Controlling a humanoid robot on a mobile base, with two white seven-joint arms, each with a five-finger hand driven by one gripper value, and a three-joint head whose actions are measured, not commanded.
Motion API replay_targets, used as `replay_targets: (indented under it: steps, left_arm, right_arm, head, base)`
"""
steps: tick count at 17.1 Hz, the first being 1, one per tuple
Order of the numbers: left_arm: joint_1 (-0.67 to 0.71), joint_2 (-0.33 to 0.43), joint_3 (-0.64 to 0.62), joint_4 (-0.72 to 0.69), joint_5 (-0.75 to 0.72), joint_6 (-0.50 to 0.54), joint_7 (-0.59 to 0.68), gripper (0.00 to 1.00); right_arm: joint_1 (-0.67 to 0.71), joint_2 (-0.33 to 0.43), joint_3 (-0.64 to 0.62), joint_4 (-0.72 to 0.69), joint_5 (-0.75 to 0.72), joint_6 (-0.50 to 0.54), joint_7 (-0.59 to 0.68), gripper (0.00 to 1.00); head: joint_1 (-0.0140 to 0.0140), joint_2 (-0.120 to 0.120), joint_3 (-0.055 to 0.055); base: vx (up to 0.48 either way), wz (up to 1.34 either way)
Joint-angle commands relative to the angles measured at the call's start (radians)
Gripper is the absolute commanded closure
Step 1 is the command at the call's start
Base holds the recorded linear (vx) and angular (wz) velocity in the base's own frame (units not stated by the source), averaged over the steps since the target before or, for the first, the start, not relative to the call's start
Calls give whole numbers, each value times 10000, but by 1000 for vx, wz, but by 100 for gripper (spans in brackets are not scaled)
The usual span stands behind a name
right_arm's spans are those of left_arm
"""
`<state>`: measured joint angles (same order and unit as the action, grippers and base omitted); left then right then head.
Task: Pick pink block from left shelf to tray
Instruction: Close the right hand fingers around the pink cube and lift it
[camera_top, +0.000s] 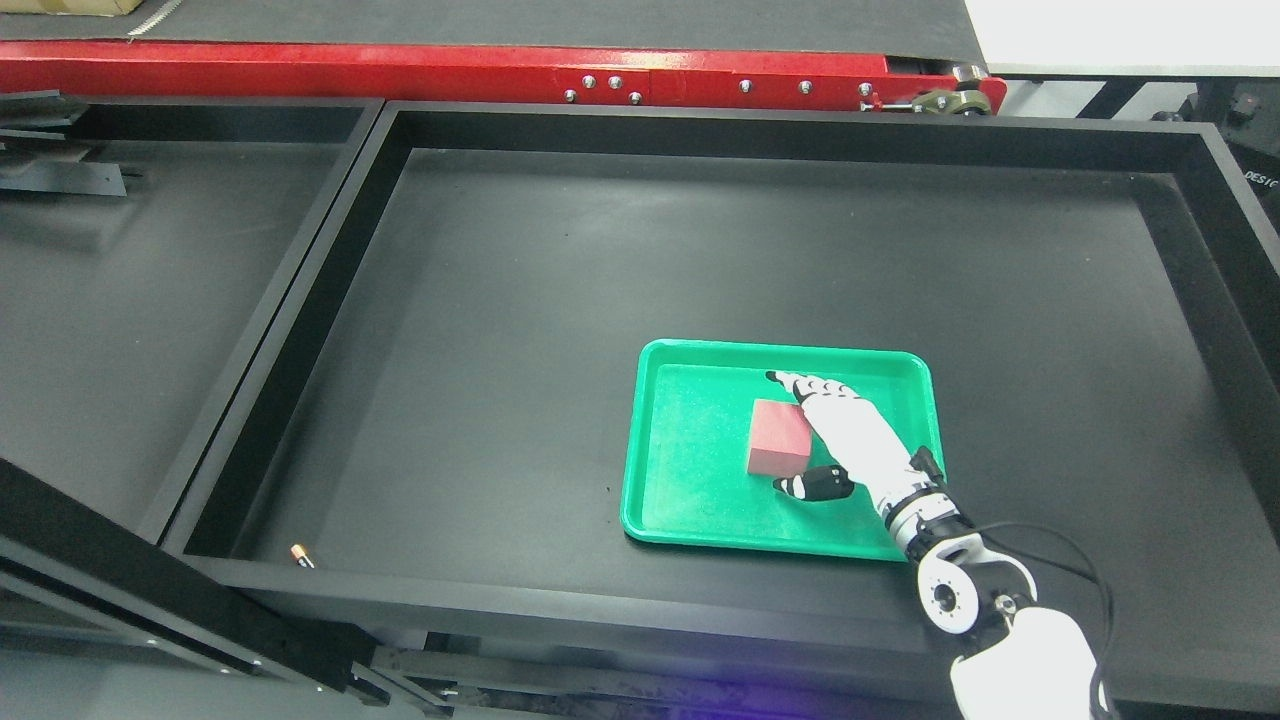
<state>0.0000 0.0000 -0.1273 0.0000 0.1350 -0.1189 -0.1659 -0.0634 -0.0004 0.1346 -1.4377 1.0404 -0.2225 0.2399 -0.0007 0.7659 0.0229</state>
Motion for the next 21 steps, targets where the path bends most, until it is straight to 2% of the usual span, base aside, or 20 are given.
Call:
replay_targets:
  steps: [1, 4, 10, 13, 17, 20, 21]
  left_arm:
    - [199, 175, 0, -175, 0, 8, 2, 0]
    - [199, 175, 0, -175, 0, 8, 2, 0]
    - [199, 175, 0, -175, 0, 8, 2, 0]
    - [199, 175, 0, -175, 0, 8, 2, 0]
    - [199, 175, 0, -175, 0, 8, 2, 0]
    - [199, 175, 0, -175, 0, 8, 2, 0]
    - [199, 175, 0, -175, 0, 8, 2, 0]
  right_arm:
    - [-25, -171, 188, 433, 12, 31, 9, 5]
    - [-56, -171, 188, 510, 27, 46, 9, 5]
    - [-25, -171, 295, 510, 74, 31, 9, 28]
    - [-10, -171, 280, 510, 74, 46, 9, 44]
    - [-10, -171, 265, 494, 58, -30, -266, 72]
    - [21, -171, 112, 434, -3, -91, -969, 91]
    - [36, -171, 66, 388, -18, -213, -1337, 95]
  head:
    - [0, 0, 0]
    - [0, 0, 0]
    - [0, 0, 0]
    - [0, 0, 0]
    - [0, 0, 0]
    - [0, 0, 0]
    - [0, 0, 0]
  base:
    - [30, 0]
    - [34, 0]
    - [22, -1]
    - [0, 0]
    - [0, 0]
    - [0, 0]
    - [0, 0]
